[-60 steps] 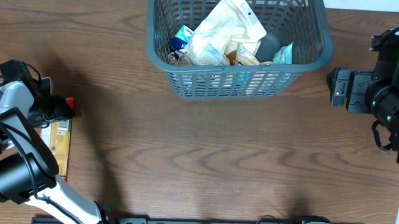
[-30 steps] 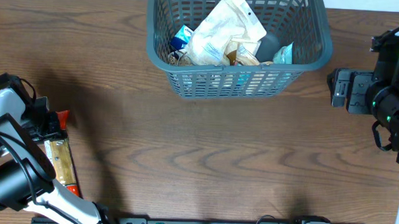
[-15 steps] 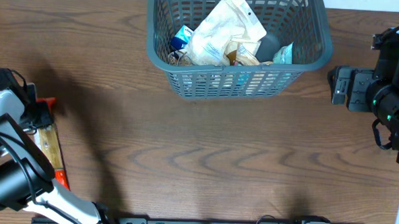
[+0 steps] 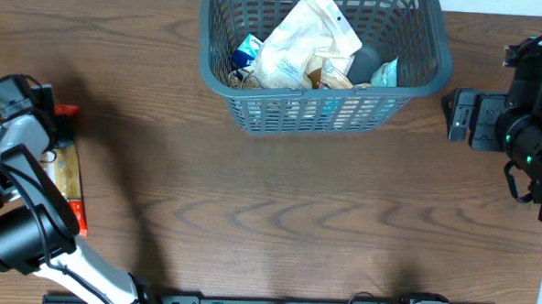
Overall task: Pack container
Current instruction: 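Grasp the red snack bar pack with the left gripper, then lift the red snack pack upright and raise it toward the basket, then lower the red snack pack into the basket and open the left gripper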
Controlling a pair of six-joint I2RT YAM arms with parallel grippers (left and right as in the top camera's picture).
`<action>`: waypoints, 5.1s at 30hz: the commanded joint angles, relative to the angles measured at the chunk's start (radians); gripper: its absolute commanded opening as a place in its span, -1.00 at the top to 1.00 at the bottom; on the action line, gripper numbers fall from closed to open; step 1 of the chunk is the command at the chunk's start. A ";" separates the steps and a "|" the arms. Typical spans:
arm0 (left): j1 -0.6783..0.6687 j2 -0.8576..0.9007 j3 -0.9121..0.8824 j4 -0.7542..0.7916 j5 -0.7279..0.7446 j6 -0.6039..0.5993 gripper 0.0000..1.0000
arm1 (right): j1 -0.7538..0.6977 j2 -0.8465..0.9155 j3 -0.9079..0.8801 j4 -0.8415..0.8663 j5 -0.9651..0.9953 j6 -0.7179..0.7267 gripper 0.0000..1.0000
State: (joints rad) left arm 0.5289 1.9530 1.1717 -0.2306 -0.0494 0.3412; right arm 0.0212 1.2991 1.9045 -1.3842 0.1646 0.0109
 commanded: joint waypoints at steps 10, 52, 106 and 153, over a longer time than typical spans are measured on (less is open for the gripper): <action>-0.128 0.064 0.082 0.013 0.068 -0.021 0.89 | 0.005 0.042 -0.001 0.003 -0.024 0.037 -0.98; -0.184 -0.393 0.148 -0.049 0.068 -0.021 0.89 | 0.005 0.050 -0.001 0.031 -0.023 0.037 -0.98; -0.521 -0.775 0.148 0.442 0.069 -0.033 0.88 | 0.005 0.068 -0.001 0.030 -0.024 0.037 -0.98; -0.834 -0.324 0.148 0.696 0.601 -0.445 0.89 | 0.005 0.068 -0.001 0.021 -0.042 0.006 -0.99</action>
State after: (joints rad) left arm -0.3080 1.6363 1.2667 0.4370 0.5495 -0.0933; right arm 0.0212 1.3643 1.9034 -1.3609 0.1268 0.0330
